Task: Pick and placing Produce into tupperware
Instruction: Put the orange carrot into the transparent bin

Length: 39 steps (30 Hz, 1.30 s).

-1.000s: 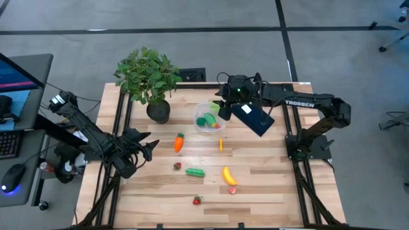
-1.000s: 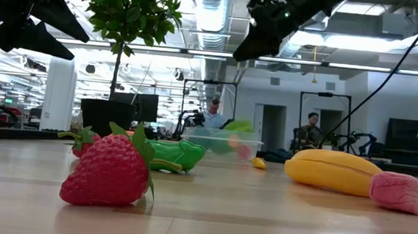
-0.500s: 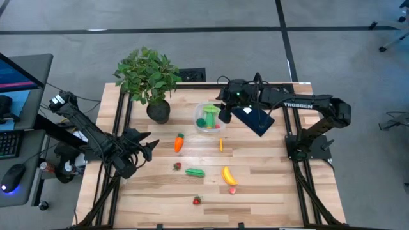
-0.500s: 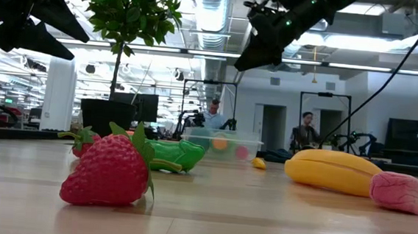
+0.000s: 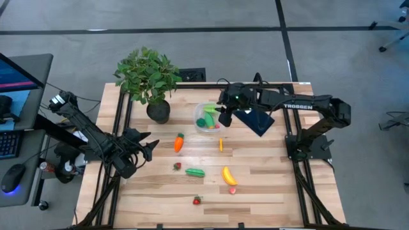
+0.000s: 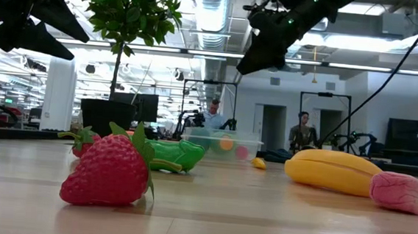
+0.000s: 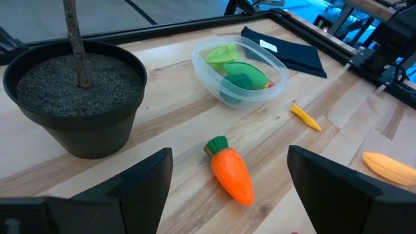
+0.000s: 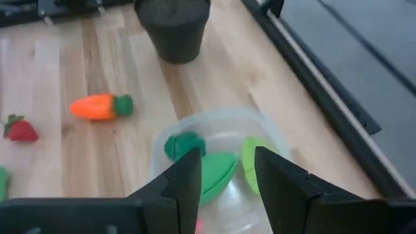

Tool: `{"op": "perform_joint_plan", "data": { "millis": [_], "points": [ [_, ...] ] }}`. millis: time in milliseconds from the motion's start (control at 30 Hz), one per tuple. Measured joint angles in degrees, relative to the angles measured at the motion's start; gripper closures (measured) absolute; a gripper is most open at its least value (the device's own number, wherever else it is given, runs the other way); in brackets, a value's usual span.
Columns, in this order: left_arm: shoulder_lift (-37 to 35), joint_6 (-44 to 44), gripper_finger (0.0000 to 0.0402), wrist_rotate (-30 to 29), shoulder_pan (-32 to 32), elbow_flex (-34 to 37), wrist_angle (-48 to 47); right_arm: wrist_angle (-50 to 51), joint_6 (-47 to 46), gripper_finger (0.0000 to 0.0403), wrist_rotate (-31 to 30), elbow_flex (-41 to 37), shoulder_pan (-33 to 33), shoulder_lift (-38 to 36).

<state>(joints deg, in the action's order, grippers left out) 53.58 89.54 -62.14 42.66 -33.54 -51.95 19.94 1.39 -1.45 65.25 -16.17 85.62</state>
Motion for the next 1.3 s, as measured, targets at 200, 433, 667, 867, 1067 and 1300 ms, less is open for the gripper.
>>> {"op": "perform_joint_plan", "data": {
  "millis": [200,433,667,867,1067,1300],
  "points": [
    [0.0,-5.8,0.0107,2.8,0.0,0.0,4.1,6.1,-5.0,0.0269,0.1,0.0,3.2,0.0],
    [0.0,-14.7,0.0107,4.5,0.0,0.0,9.9,16.5,-12.1,0.0269,0.1,0.0,10.1,0.0],
    [0.0,-13.4,0.0107,1.9,0.0,0.0,8.5,26.7,-20.7,0.0269,0.1,0.0,19.4,0.0],
    [0.0,-12.0,0.0107,1.7,0.0,0.0,7.9,33.3,-31.9,0.0269,-0.1,0.0,26.2,0.0],
    [0.0,-7.6,0.0107,2.3,0.0,0.0,8.3,42.3,-41.5,0.0269,-0.2,0.0,33.2,0.0],
    [0.0,-7.6,0.0107,2.3,0.0,0.0,8.3,46.8,-54.1,0.0269,-4.0,0.0,42.6,0.0]
  ]
}}
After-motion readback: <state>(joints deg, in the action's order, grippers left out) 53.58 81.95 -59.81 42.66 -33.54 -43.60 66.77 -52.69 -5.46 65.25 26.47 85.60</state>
